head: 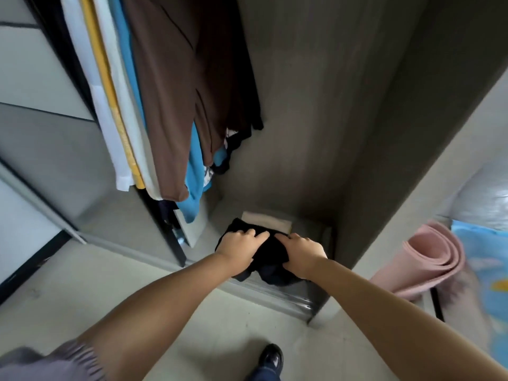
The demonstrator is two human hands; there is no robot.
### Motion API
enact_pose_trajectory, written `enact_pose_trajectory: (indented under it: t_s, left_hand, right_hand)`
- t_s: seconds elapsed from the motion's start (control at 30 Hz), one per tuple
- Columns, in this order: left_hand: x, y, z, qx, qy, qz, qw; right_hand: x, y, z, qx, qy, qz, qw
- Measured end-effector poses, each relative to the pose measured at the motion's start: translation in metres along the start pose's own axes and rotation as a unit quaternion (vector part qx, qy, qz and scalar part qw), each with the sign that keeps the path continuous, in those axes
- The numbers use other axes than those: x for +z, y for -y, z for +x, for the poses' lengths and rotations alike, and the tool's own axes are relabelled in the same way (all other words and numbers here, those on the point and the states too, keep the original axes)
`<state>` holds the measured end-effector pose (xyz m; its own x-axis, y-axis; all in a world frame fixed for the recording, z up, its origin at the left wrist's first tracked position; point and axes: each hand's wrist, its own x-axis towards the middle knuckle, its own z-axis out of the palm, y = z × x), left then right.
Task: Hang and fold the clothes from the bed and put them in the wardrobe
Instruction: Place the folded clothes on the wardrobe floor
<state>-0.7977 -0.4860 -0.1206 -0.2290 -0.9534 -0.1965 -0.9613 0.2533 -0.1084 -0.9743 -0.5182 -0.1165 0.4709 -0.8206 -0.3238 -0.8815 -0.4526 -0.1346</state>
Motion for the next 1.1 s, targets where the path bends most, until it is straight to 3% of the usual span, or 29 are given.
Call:
enact_pose_trajectory:
  t_s: [0.27,0.43,0.7,0.9,1.0,1.1]
  left_hand:
    - [0.051,0.049,0.149,0.029,0.005,-0.036,0.999]
    - [0.106,0.056,0.245,0.090,-0.005,-0.071,0.993]
    - [0.202,0.009,0.412,0.099,-0.071,-0.149,0.981]
    - [0.295,-0.044,0.468,0.075,-0.148,-0.254,0.953]
    - [0.365,-0.063,0.470,0.067,-0.100,-0.244,0.962]
    - [0.425,-0.077,0.460,0.090,-0.040,-0.191,0.977]
  right_hand:
    - [0.013,-0.053,0.143,0.041,0.036,-0.009,0.998]
    - [0.051,-0.103,0.218,0.070,0.055,-0.021,0.996]
    - [0.118,-0.232,0.320,0.138,-0.006,-0.091,0.986]
    - [0.197,-0.287,0.346,0.181,-0.056,-0.180,0.965]
    - [0.269,-0.292,0.354,0.178,-0.032,-0.154,0.971]
    - [0.339,-0.289,0.356,0.227,0.048,-0.104,0.967]
